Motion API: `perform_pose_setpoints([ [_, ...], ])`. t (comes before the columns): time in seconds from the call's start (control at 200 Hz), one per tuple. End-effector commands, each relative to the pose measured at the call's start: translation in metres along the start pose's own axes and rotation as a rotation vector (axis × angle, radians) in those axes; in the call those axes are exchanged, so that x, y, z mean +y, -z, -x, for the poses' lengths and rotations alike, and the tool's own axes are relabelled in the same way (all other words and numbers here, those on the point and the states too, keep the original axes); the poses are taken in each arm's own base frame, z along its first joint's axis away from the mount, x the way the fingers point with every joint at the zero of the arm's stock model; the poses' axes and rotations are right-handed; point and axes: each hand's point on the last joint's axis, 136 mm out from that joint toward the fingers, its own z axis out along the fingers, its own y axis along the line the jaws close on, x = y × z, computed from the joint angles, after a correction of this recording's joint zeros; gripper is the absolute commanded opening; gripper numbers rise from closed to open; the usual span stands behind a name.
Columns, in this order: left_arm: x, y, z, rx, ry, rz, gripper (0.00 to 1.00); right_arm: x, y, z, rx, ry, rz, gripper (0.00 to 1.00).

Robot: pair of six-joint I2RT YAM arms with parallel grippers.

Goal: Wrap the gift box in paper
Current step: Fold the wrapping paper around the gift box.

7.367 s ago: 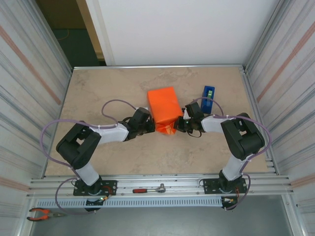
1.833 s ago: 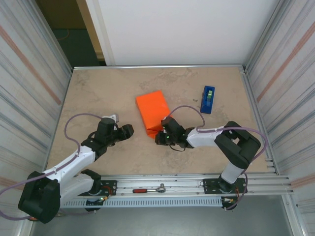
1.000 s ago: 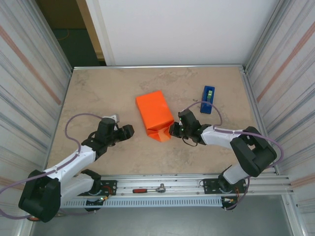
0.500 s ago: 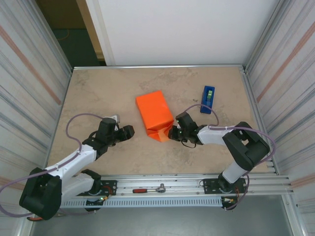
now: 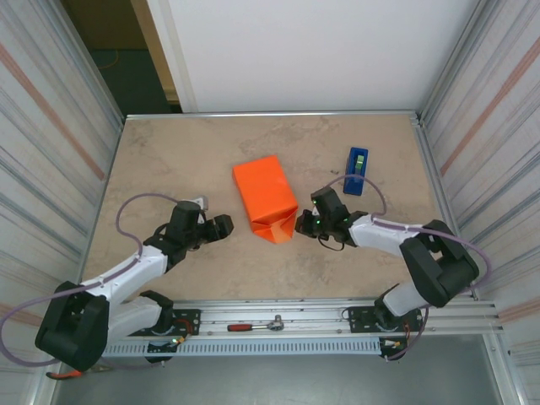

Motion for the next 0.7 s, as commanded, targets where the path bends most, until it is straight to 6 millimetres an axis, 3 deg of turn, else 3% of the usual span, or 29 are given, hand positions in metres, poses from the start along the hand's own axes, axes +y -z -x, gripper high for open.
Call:
perform_pose_setpoints([
  [0.0,-0.011,0.000,0.006,-0.007,-0.023,-0.056,0.79,-0.016,0.016,0.005,0.016,-0.020,-0.070,0.14],
  [0.085,-0.012,0.000,0.002,0.005,-0.025,-0.071,0.82,-0.027,0.023,0.008,0.016,-0.047,-0.124,0.32],
  [0.251,-0.011,0.003,-0.006,0.015,-0.022,-0.090,0.89,-0.030,0.032,0.011,0.014,-0.050,-0.146,0.47],
  [0.401,-0.010,0.005,-0.010,0.017,-0.014,-0.096,0.99,-0.033,0.030,0.003,0.050,-0.099,-0.157,0.49],
  [0.501,-0.010,0.006,-0.010,0.015,-0.015,-0.096,0.99,-0.035,0.027,-0.001,0.052,-0.136,-0.150,0.48],
  [0.696,-0.011,0.006,-0.008,0.005,-0.038,-0.099,0.99,-0.020,0.018,-0.009,0.093,-0.141,-0.077,0.44],
])
